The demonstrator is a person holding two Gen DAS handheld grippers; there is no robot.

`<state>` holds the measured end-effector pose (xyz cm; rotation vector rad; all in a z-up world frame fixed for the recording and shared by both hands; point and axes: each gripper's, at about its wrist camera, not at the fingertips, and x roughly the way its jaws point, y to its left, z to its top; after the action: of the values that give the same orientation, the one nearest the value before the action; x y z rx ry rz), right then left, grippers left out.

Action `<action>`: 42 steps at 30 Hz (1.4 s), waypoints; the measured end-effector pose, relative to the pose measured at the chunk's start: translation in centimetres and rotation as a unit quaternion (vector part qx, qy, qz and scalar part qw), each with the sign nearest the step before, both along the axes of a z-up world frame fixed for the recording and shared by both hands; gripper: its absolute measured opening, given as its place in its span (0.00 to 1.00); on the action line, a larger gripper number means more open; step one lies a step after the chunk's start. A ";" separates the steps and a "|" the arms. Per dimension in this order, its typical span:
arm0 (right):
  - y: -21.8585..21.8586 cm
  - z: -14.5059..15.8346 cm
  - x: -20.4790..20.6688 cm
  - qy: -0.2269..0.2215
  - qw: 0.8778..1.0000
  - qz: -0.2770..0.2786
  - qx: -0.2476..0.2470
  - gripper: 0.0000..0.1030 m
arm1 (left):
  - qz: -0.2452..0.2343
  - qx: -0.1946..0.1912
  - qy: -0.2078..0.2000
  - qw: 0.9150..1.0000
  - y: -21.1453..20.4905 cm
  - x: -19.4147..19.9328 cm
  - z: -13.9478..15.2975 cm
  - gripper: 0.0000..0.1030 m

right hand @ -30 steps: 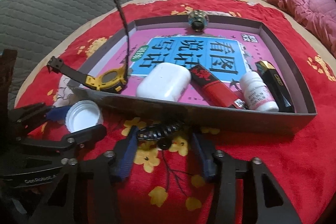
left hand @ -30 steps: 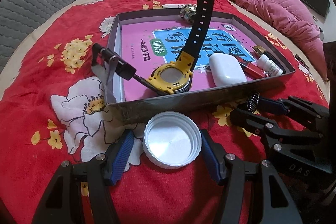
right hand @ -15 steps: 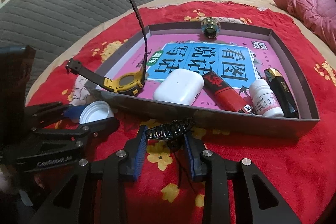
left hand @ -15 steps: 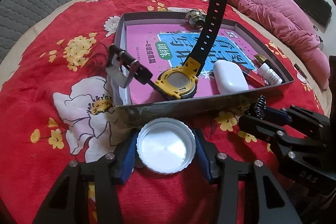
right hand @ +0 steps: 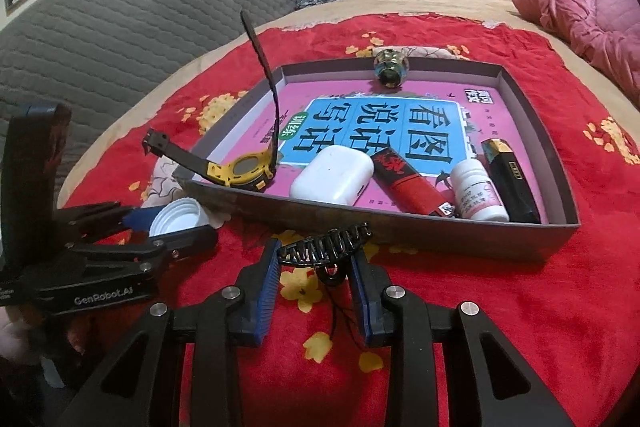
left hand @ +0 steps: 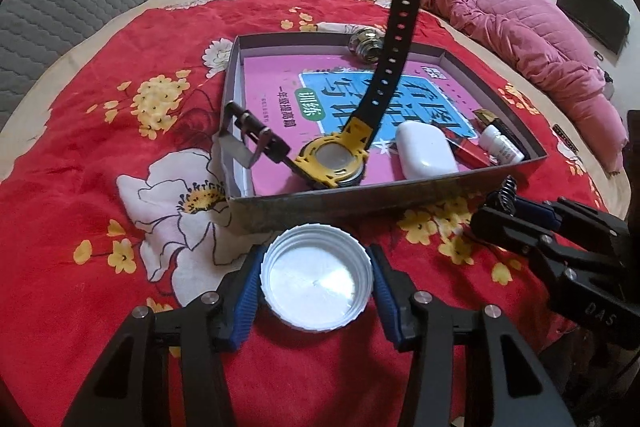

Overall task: Organize rigid objects
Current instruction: 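Carry the cap toward the box with left gripper while right carries the clip into it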

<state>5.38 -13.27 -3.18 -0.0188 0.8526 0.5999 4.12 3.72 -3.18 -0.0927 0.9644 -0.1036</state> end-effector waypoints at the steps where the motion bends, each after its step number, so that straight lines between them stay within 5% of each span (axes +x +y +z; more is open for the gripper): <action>1: -0.1 0.1 -0.1 -0.001 1.000 -0.002 0.001 0.32 | -0.002 0.000 -0.001 1.000 -0.1 -0.1 0.1 0.49; 24: -2.5 2.8 -0.6 -0.031 0.999 -0.025 0.037 0.32 | -0.011 0.011 -0.059 0.998 -2.8 -2.0 4.0 0.49; 42: -7.9 4.3 1.8 -0.060 0.991 -0.095 0.069 0.32 | 0.002 0.018 -0.066 0.998 -4.6 2.3 3.8 0.49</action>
<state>7.18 -21.16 1.15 0.1500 0.6848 0.4717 6.38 -0.90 0.58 -0.0534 0.8338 -0.0872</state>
